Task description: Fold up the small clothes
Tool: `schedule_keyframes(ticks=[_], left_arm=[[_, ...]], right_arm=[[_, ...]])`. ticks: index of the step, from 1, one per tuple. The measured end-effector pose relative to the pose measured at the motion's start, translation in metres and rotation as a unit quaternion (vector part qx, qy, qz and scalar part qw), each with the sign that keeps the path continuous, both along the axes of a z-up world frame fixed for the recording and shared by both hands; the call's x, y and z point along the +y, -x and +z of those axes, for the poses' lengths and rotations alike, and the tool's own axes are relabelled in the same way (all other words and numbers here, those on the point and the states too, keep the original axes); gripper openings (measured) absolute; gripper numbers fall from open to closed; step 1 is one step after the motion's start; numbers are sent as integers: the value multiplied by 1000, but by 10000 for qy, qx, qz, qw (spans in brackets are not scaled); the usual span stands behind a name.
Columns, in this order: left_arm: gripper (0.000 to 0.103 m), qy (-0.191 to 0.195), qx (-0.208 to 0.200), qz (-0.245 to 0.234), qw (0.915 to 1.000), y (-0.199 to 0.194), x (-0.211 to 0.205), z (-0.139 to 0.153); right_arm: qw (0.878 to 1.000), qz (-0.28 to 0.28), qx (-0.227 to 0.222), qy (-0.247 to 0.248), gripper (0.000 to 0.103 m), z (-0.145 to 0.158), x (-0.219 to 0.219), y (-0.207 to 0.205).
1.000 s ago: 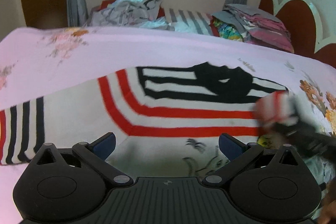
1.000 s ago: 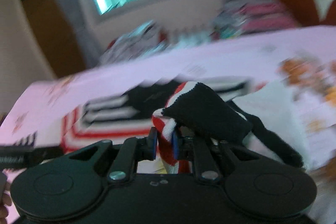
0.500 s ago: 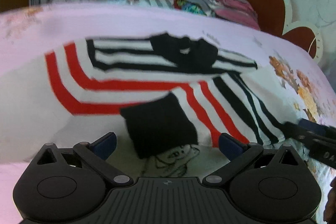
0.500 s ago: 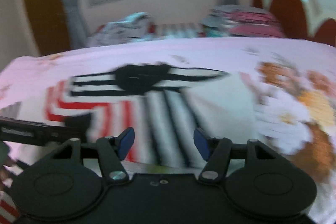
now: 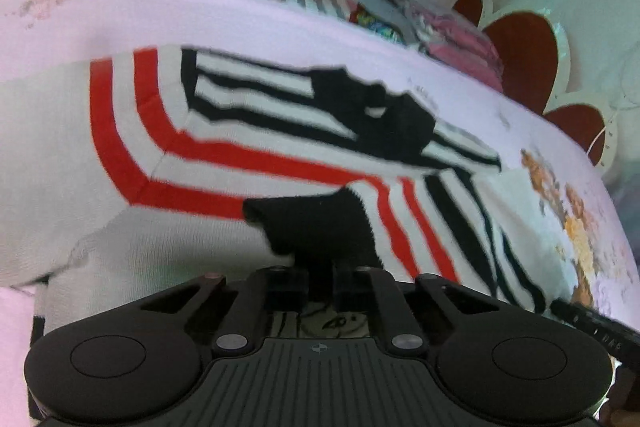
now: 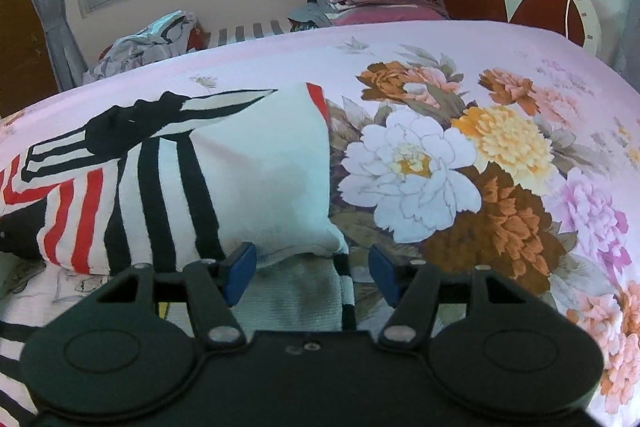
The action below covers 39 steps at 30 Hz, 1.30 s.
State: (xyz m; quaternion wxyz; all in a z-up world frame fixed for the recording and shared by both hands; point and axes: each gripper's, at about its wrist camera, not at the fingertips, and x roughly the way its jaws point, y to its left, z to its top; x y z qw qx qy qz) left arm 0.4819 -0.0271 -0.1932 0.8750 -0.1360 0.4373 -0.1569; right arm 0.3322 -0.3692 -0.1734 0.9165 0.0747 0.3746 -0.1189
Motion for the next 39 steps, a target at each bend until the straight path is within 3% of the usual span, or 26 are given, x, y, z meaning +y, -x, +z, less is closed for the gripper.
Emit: schedule_keyframes(ticks=[4, 6, 9, 12, 14, 15, 16, 17, 18, 20, 24, 26, 28, 29, 32, 36, 39], left_arm=[[8, 323, -381, 276, 9984, -8, 12, 26], [8, 242, -533, 355, 9977, -14, 20, 34], [8, 213, -423, 611, 9970, -24, 36, 27], [8, -221, -347, 557, 9976, -26, 36, 10], [8, -393, -98, 422, 9983, -29, 30, -6], [8, -459, -170, 378, 9981, -27, 27, -7], [8, -518, -257, 310, 9978, -25, 23, -6], [8, -538, -257, 248, 9979, -23, 20, -4], [8, -565, -271, 228, 9978, -22, 17, -2], [8, -618, -358, 227, 9972, -22, 14, 2], [18, -720, -311, 312, 9964, -15, 16, 7], [18, -734, -581, 453, 9946, -2, 22, 17], [18, -801, -889, 381, 9921, 6, 22, 30], [18, -825, -946, 280, 9917, 6, 19, 33], [18, -730, -841, -8, 9938, -5, 3, 34], [18, -774, -752, -131, 9941, -16, -22, 21], [18, -882, -623, -62, 9941, -25, -27, 7]], right_arm=[[10000, 52, 44, 20, 62, 1, 0, -1], [9999, 149, 21, 48, 62, 3, 3, -4], [9995, 273, 36, 127, 61, 2, 9, -11], [9995, 284, 34, -130, 60, 1, 6, -16], [9987, 249, 25, -454, 59, 0, 0, -19], [9973, 240, -7, -696, 58, 1, -3, -19], [9954, 203, -53, -938, 55, 1, -7, -19], [9951, 142, -34, -981, 42, 1, -9, -20], [9963, 44, 46, -854, 20, -1, -10, -22], [9964, -98, 105, -835, 19, -6, -16, -21], [9981, -160, 208, -561, 20, -10, -19, -16], [9984, -42, 230, -515, 20, -6, -19, -16], [9988, -49, -22, -485, 26, 7, -21, -11], [9986, -31, -155, -500, 32, 14, -23, -12], [9975, 12, -237, -668, 68, 20, -32, -36], [9970, 99, -66, -771, 55, 11, -40, -81], [9950, 38, 68, -994, 52, 0, -48, -109]])
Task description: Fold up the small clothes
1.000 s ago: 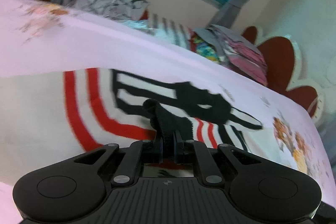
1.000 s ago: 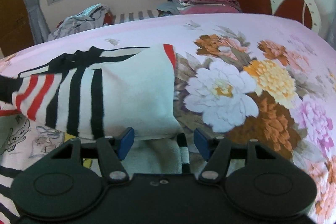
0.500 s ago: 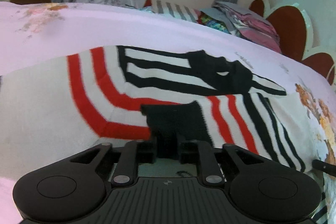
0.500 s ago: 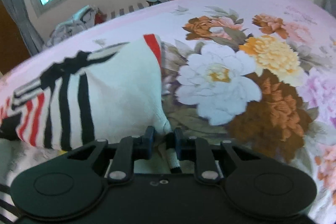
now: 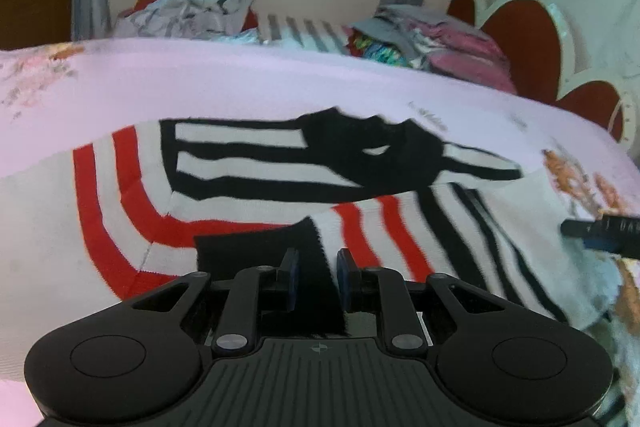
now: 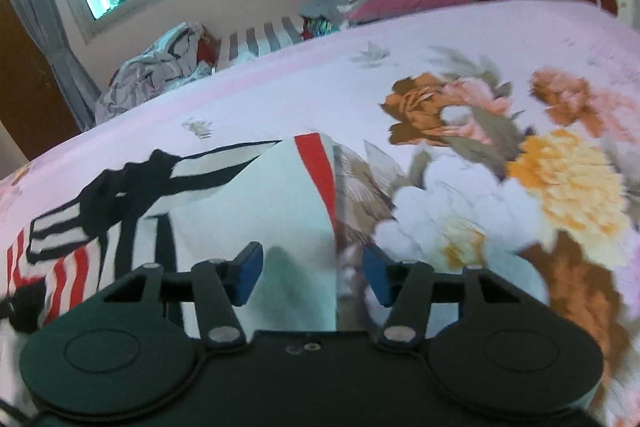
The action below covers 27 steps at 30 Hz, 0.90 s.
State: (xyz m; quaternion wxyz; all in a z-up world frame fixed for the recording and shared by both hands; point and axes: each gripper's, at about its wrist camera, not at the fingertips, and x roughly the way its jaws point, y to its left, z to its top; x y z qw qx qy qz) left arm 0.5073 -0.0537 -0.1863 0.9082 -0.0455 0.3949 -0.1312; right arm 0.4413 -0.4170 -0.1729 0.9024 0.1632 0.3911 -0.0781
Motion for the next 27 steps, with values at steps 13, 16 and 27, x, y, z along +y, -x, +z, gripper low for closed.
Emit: schedule_keyframes(ticks=[13, 16, 27], left_arm=[[18, -135, 0, 223, 9997, -11, 7, -14], [19, -239, -56, 258, 9994, -8, 1, -7], [20, -491, 15, 216, 9986, -15, -7, -8]], right_arm=[[9960, -66, 35, 888, 16, -14, -4, -34], [9951, 43, -86, 988, 20, -5, 5, -26], [9897, 625, 35, 1291, 39, -12, 47, -25]])
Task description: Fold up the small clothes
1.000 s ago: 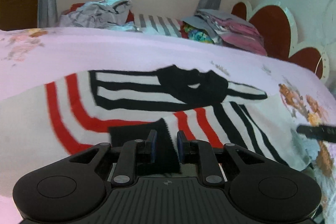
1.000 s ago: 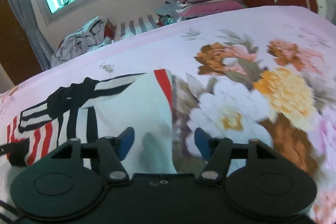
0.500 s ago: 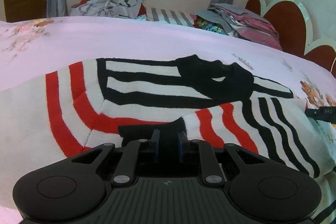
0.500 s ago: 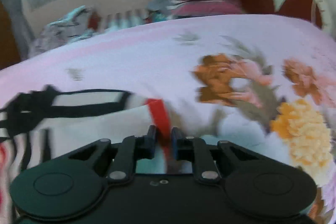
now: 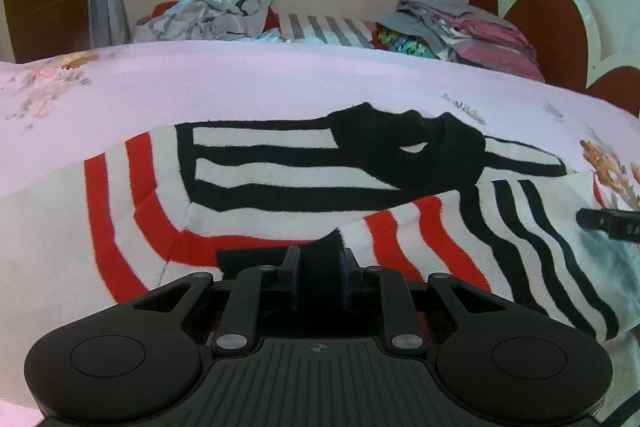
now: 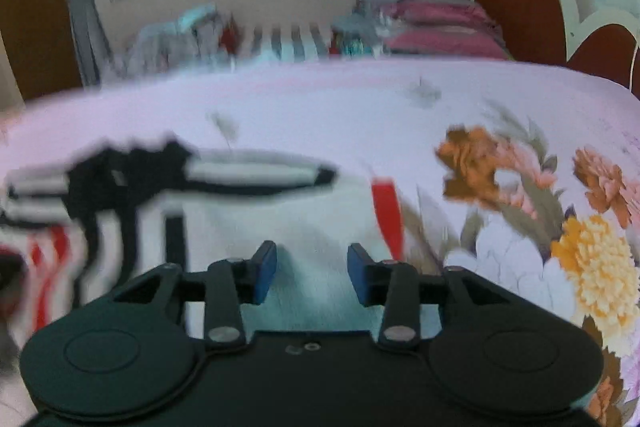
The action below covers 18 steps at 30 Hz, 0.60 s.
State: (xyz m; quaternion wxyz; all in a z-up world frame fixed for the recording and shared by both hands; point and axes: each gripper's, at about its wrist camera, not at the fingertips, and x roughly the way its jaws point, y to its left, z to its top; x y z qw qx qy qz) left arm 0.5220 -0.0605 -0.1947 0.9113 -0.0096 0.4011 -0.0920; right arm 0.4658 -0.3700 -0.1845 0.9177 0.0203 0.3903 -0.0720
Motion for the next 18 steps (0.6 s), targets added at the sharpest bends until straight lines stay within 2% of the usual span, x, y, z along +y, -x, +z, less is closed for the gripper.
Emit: schedule_keyframes(ticks=[2, 5, 7, 9, 11, 13, 15, 18], left_arm=[[21, -10, 98, 79, 9999, 0, 2, 4], [23, -106, 112, 132, 9998, 5, 6, 10], [34, -143, 80, 153, 9997, 8, 9, 14], [62, -180, 20, 227, 9996, 12, 12, 18], [63, -269, -40, 249, 9993, 15, 14, 21], [63, -300, 24, 225, 9993, 15, 16, 20], [63, -292, 74, 260, 9992, 17, 20, 22], [63, -224, 34, 297, 9993, 25, 28, 29]], right_arm=[[9999, -131, -9, -81, 39, 6, 1, 3], [9998, 55, -131, -130, 40, 18, 16, 14], [9992, 239, -184, -260, 41, 24, 31, 22], [9986, 373, -171, -327, 44, 24, 47, 28], [9982, 501, -56, -330, 46, 17, 60, 30], [9978, 594, 242, -174, 46, 2, 71, 29], [9980, 587, 233, 12, 47, 1, 78, 31], [9975, 643, 95, -273, 48, 15, 83, 38]])
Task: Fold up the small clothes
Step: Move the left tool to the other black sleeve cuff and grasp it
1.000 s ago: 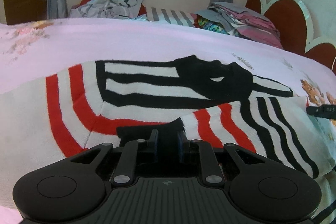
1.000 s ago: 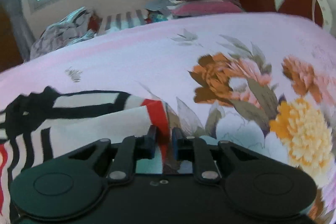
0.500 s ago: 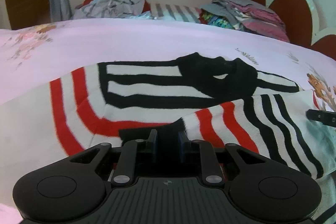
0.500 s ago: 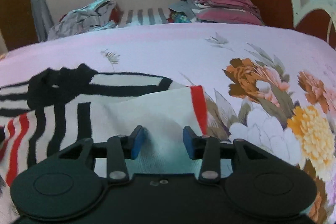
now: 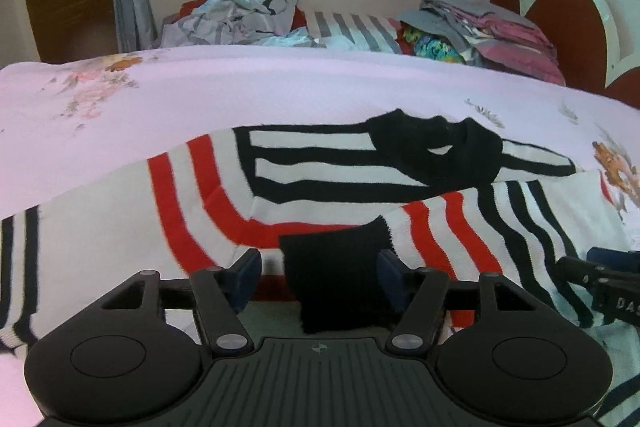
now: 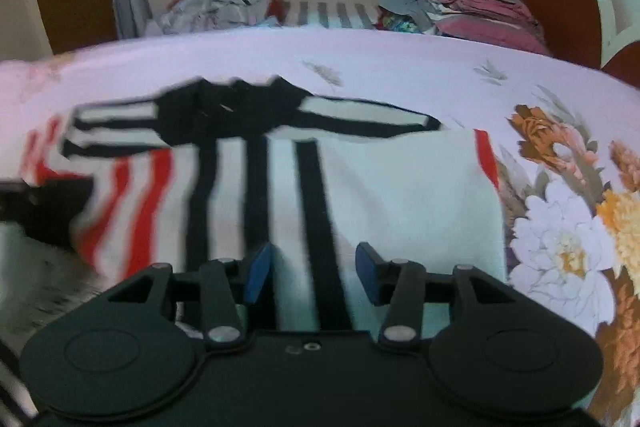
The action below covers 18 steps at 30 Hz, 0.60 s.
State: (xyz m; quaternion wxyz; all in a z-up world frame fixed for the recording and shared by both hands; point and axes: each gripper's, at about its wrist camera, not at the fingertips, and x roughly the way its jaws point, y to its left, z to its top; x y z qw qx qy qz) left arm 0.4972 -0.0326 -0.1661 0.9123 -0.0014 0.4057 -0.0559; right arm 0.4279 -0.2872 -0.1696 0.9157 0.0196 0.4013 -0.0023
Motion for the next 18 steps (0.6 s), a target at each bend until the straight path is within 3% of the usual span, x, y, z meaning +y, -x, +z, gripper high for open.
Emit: schedule_keyframes(ticks=[3, 9, 11, 14, 18], left_arm=[[63, 64, -10, 61, 10000, 6, 9, 7], [63, 122, -40, 150, 9998, 23, 33, 20], [63, 160, -34, 221, 9996, 34, 48, 23], [76, 201, 41, 449, 9988, 49, 74, 22], [77, 272, 108, 871, 9958, 70, 116, 18]], right_arm=[[9999, 64, -87, -39, 54, 7, 12, 6], [9994, 183, 283, 90, 54, -5, 35, 3], [9996, 203, 202, -7, 54, -2, 41, 6], [9994, 317, 67, -106, 56, 7, 54, 12], [9982, 547, -39, -247, 56, 15, 78, 15]])
